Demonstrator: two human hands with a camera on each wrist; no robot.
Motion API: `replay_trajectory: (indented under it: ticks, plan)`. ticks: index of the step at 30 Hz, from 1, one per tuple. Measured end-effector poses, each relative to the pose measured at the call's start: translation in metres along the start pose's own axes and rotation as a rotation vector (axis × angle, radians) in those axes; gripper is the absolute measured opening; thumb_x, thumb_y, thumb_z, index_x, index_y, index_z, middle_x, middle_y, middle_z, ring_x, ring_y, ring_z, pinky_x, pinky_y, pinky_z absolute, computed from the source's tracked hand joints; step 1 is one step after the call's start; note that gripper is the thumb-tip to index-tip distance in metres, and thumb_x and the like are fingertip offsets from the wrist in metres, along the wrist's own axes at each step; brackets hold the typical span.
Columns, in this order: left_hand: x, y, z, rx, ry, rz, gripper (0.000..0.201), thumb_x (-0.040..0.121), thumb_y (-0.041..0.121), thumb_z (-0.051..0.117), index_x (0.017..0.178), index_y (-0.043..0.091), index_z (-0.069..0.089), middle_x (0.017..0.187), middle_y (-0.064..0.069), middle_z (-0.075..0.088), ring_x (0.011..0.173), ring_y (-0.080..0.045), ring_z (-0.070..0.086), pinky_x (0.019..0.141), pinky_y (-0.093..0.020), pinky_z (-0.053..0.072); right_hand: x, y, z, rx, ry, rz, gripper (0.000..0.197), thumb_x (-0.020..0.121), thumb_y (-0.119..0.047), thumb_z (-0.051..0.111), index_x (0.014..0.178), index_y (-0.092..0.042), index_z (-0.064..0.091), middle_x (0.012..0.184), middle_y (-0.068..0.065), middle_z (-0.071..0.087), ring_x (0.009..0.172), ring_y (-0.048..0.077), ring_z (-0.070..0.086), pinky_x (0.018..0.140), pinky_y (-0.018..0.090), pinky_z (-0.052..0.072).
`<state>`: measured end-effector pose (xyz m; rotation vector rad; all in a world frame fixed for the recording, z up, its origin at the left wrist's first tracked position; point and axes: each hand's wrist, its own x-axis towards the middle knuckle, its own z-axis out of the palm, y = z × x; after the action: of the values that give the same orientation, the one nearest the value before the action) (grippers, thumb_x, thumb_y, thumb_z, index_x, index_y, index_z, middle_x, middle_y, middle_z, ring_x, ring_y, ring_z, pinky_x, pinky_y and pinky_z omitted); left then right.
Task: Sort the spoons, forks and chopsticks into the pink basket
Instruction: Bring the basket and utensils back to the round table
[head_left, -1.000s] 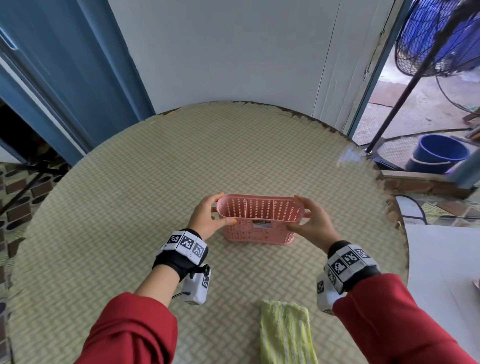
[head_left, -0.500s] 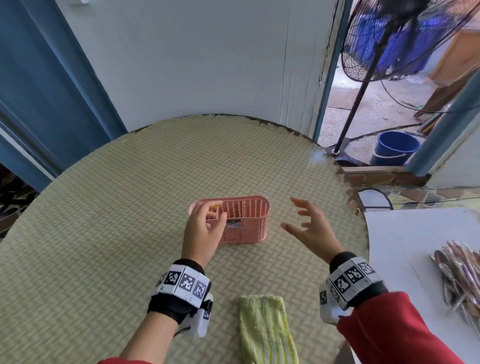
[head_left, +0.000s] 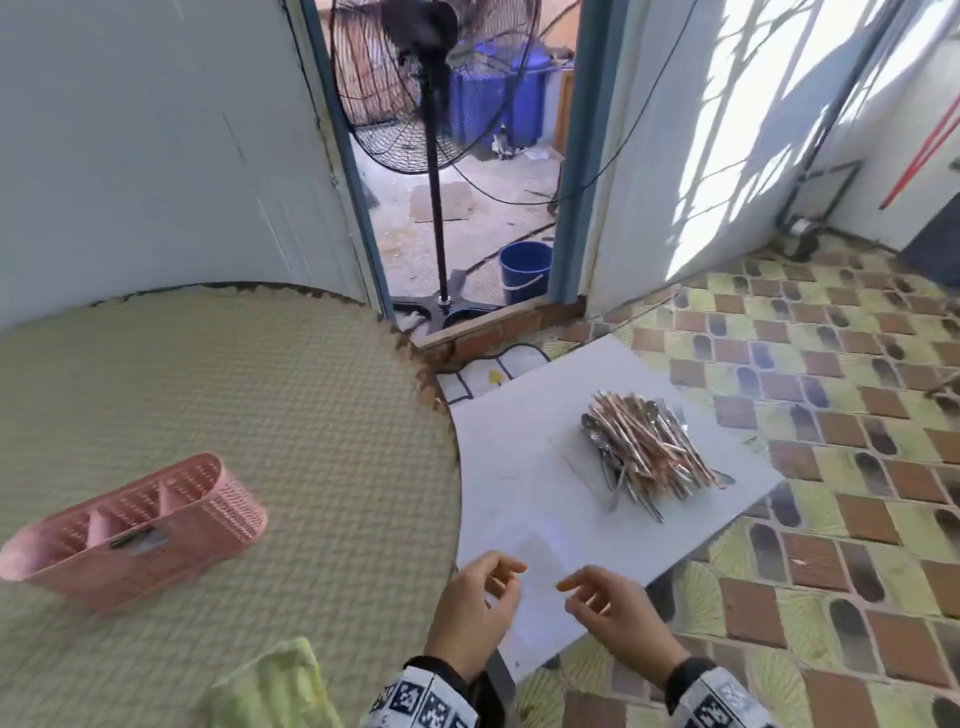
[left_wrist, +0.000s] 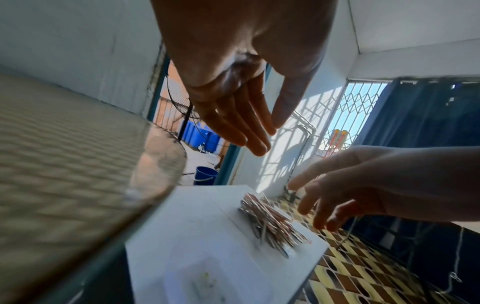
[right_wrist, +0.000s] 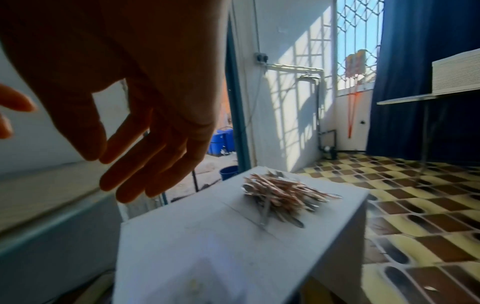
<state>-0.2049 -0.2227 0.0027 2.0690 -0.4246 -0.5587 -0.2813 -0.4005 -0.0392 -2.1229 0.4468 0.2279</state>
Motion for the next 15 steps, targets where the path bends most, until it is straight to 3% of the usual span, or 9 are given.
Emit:
replay_trajectory:
  ticks: [4, 8, 12, 15]
  plan:
    - [0.03, 0.017, 0.069, 0.056, -0.102, -0.032, 0.02, 0.086, 0.017, 0.057, 0.076, 0.035, 0.059, 0.074, 0.01, 0.062, 0.064, -0.002, 0.053, 0.065, -0.015, 0.044, -0.015, 0.067, -0.047, -0.02, -0.009, 0.096, 0.018, 0.084, -0.016, 0.064, 0.084, -0.034, 0.061, 0.071, -0.005, 0.059, 0.062, -0.004, 0.056, 0.058, 0.01, 0.042]
    - [0.054, 0.036, 0.12, 0.058, -0.146, -0.093, 0.022, 0.086, 0.015, 0.054, 0.075, 0.033, 0.058, 0.082, -0.003, 0.068, 0.073, -0.014, 0.059, 0.069, -0.021, 0.047, -0.017, 0.112, -0.089, -0.026, -0.033, 0.168, 0.012, 0.088, -0.016, 0.06, 0.096, -0.023, 0.063, 0.081, -0.007, 0.06, 0.068, 0.001, 0.055, 0.062, 0.013, 0.045]
    - [0.086, 0.051, 0.153, 0.046, -0.161, -0.144, 0.021, 0.086, 0.013, 0.053, 0.075, 0.03, 0.06, 0.083, -0.006, 0.068, 0.076, -0.017, 0.06, 0.076, -0.028, 0.051, 0.01, 0.137, -0.122, 0.002, -0.001, 0.205, 0.009, 0.088, -0.019, 0.06, 0.094, -0.025, 0.061, 0.092, -0.005, 0.063, 0.082, 0.009, 0.06, 0.076, 0.024, 0.053]
    - [0.127, 0.059, 0.173, 0.063, -0.154, -0.172, 0.016, 0.084, 0.012, 0.054, 0.078, 0.024, 0.063, 0.082, -0.006, 0.067, 0.081, -0.021, 0.063, 0.08, -0.034, 0.053, 0.048, 0.144, -0.148, 0.052, 0.058, 0.246, 0.01, 0.09, -0.012, 0.057, 0.097, -0.017, 0.062, 0.085, -0.004, 0.062, 0.077, 0.008, 0.059, 0.068, 0.017, 0.049]
